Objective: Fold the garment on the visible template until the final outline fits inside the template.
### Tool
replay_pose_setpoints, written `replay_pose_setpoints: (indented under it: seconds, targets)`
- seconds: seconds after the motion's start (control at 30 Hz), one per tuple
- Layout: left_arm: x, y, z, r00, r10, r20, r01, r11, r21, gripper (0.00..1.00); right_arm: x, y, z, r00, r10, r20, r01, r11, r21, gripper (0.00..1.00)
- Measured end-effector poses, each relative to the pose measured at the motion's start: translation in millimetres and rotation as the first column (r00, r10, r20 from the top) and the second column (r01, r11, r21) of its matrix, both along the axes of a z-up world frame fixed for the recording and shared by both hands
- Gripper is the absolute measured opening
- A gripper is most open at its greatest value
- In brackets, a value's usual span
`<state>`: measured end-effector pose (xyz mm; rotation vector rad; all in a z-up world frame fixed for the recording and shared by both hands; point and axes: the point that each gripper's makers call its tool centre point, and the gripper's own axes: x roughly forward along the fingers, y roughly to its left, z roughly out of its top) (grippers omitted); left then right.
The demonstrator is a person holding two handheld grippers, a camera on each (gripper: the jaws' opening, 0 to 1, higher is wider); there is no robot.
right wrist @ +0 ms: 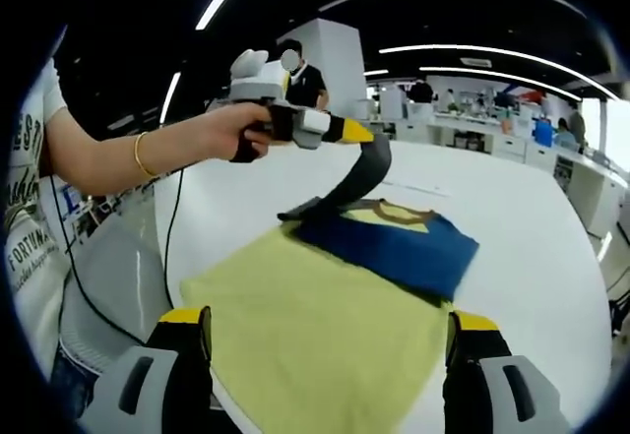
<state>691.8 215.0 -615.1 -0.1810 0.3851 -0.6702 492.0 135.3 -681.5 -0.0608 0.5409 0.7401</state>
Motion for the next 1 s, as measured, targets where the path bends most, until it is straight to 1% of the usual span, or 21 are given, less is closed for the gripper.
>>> replay_pose_setpoints:
  seconds: [0.2, 0.27, 0.37, 0.47, 0.53, 0.7, 1.0]
  targets:
    - [-2.2, -25.3, 0.5, 0.999, -0.045, 0.007, 0.045, 0.999, -0.005, 0.00, -2.7, -5.6, -1.8, 1.000, -0.016, -0.002, 0.016, 1.000, 0.000, 0.98]
    - [-2.6, -35.4, 0.3, 0.998, -0.064, 0.005, 0.064, 0.998, -0.017, 0.00, -3.4, -8.2, -2.4, 1.000, -0.024, -0.003, 0.024, 1.000, 0.004, 0.98]
    - [-4.1, -45.7, 0.8, 0.996, -0.088, 0.011, 0.088, 0.996, -0.021, 0.00, -4.7, -11.0, -3.6, 0.999, -0.034, -0.005, 0.034, 0.999, 0.005, 0.98]
    - [-6.4, -54.6, -3.4, 0.993, -0.119, 0.009, 0.119, 0.993, 0.005, 0.00, -4.6, -14.5, -5.7, 0.999, -0.047, -0.009, 0.047, 0.999, 0.004, 0.98]
    - [-7.5, -59.3, -6.5, 0.991, -0.135, 0.009, 0.135, 0.991, 0.010, 0.00, -4.0, -15.3, -5.7, 0.999, -0.052, -0.009, 0.052, 0.999, 0.006, 0.98]
    - [-11.9, -70.5, -19.7, 0.985, -0.173, -0.012, 0.173, 0.984, 0.037, 0.00, -1.9, -16.6, -5.5, 0.998, -0.060, -0.006, 0.060, 0.998, 0.010, 0.98]
    - [-24.9, -88.3, -63.1, 0.971, -0.223, -0.082, 0.231, 0.968, 0.097, 0.01, -0.6, -18.6, -7.0, 0.998, -0.069, -0.010, 0.069, 0.997, 0.016, 0.98]
